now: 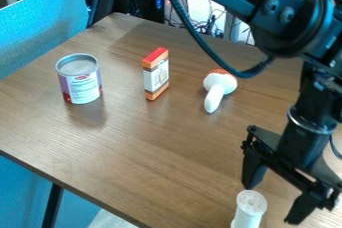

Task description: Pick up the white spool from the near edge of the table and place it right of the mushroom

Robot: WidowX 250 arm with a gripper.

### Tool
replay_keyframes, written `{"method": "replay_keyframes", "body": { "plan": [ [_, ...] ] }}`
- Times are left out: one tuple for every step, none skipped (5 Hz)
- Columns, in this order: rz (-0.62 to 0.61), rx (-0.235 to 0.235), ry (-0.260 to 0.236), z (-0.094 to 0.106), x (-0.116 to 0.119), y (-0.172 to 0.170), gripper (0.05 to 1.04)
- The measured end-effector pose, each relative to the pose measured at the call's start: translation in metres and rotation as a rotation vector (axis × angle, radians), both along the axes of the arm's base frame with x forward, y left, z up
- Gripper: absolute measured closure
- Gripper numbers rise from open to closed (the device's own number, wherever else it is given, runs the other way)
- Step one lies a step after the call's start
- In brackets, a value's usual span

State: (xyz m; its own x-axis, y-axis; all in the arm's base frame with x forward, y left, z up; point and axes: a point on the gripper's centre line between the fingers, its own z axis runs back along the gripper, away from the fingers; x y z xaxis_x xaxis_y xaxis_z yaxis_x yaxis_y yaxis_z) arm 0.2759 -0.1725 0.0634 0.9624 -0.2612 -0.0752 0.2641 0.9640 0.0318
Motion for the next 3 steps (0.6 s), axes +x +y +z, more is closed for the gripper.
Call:
{"method": "replay_keyframes", "body": {
  "plan": [
    [0.019,0.02,0.014,0.0,-0.006,-0.002,0.082],
    [0.02,0.04,0.049,-0.006,-0.01,0.0,0.082],
    [0.033,0.061,0.109,-0.018,-0.015,0.002,0.082]
  ]
}}
